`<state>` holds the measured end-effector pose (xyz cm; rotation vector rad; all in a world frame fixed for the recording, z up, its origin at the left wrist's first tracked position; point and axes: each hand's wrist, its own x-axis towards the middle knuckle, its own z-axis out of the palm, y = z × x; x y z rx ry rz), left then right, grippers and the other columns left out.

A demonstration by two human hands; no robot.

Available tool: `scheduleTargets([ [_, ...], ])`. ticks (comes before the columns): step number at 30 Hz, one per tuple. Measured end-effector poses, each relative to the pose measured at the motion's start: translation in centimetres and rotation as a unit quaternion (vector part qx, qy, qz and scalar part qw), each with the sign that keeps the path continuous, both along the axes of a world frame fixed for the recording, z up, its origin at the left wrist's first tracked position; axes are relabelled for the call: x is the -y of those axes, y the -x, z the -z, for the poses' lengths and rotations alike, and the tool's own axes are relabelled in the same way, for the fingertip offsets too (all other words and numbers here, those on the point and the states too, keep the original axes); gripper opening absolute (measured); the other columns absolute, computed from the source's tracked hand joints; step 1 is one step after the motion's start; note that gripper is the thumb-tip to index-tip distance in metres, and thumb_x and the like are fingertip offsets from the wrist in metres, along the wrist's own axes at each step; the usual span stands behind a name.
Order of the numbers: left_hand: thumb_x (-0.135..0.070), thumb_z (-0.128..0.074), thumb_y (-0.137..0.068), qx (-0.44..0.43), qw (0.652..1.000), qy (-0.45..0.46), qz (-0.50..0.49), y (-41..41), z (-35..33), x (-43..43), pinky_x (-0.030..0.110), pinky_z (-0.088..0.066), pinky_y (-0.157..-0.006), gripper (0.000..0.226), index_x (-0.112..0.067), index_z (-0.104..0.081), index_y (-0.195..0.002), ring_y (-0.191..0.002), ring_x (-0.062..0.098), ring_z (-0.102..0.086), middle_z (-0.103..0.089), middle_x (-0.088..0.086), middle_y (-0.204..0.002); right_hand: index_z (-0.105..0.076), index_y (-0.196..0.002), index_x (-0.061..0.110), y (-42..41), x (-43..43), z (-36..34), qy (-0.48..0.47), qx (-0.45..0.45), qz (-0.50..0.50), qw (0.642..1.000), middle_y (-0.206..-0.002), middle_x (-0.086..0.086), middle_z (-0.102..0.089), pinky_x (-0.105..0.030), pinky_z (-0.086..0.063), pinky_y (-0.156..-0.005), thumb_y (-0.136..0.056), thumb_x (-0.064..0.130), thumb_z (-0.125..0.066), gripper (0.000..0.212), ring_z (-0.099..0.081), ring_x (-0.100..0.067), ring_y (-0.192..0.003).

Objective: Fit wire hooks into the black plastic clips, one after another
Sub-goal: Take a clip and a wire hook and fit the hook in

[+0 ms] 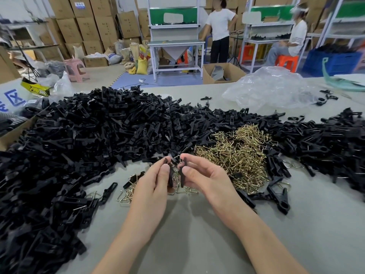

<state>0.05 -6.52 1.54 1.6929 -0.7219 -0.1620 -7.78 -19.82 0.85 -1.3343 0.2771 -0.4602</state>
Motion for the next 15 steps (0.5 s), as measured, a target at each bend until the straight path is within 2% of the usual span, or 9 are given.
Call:
scheduleTargets([
  [2, -0.032, -0.040, -0.105, 0.009, 1.000, -0.013, 0.016, 0.13, 0.04, 0.02, 0.025, -0.054, -0.071, 0.032, -0.054, -0.064, -0.107, -0.073, 0.006, -0.062, -0.070, -0.007, -0.083, -0.071, -0.121, 0.025, 0.02, -0.14, -0.06, 0.007, -0.008, -0.012, 1.000, -0.115, -0.006, -0.075, -0.032, -0.058, -0.093, -0.095, 0.007, -0.067, 0.032, -0.071, -0.023, -0.109],
  [5, -0.034, -0.042, -0.103, 0.016, 0.999, -0.035, 0.003, -0.08, 0.29, 0.00, 0.018, -0.049, -0.084, 0.031, -0.040, -0.062, -0.126, -0.084, -0.001, -0.059, -0.072, -0.005, -0.100, -0.071, -0.123, 0.023, 0.04, -0.27, -0.18, 0.005, -0.014, -0.019, 1.000, -0.116, -0.009, -0.074, -0.033, -0.058, -0.092, -0.095, 0.007, -0.066, 0.032, -0.071, -0.026, -0.107],
  [7, -0.034, -0.046, -0.102, 0.002, 1.000, -0.022, -0.011, -0.17, 0.25, -0.05, 0.018, -0.051, -0.086, 0.027, -0.043, -0.062, -0.122, -0.088, 0.001, -0.064, -0.074, -0.007, -0.105, -0.071, -0.122, 0.023, 0.08, -0.24, -0.27, 0.000, -0.010, -0.018, 1.000, -0.116, -0.010, -0.074, -0.032, -0.059, -0.090, -0.095, 0.006, -0.066, 0.032, -0.072, -0.029, -0.105],
  [9, -0.032, -0.050, -0.101, -0.014, 1.000, -0.007, -0.009, -0.13, 0.10, -0.05, 0.018, -0.054, -0.077, 0.023, -0.044, -0.062, -0.116, -0.084, 0.004, -0.067, -0.074, -0.014, -0.096, -0.070, -0.123, 0.022, 0.10, -0.21, -0.29, -0.005, -0.007, -0.020, 1.000, -0.115, -0.011, -0.074, -0.032, -0.060, -0.088, -0.095, 0.006, -0.065, 0.032, -0.072, -0.032, -0.103],
  [13, -0.028, -0.055, -0.099, -0.029, 0.999, 0.018, -0.004, -0.01, 0.05, -0.09, 0.025, -0.056, -0.072, 0.015, -0.035, -0.065, -0.108, -0.076, 0.010, -0.066, -0.072, -0.008, -0.089, -0.071, -0.122, 0.022, 0.13, -0.18, -0.22, -0.010, -0.006, -0.018, 1.000, -0.115, -0.012, -0.074, -0.033, -0.060, -0.087, -0.094, 0.008, -0.067, 0.032, -0.072, -0.033, -0.102],
  [15, -0.026, -0.057, -0.099, -0.028, 0.999, 0.028, -0.011, 0.06, 0.06, -0.11, 0.023, -0.055, -0.070, 0.012, -0.033, -0.066, -0.102, -0.076, 0.009, -0.066, -0.072, -0.007, -0.088, -0.072, -0.121, 0.023, 0.16, -0.14, -0.23, -0.013, -0.006, -0.019, 1.000, -0.116, -0.016, -0.072, -0.036, -0.060, -0.088, -0.094, 0.008, -0.067, 0.032, -0.072, -0.036, -0.103],
])
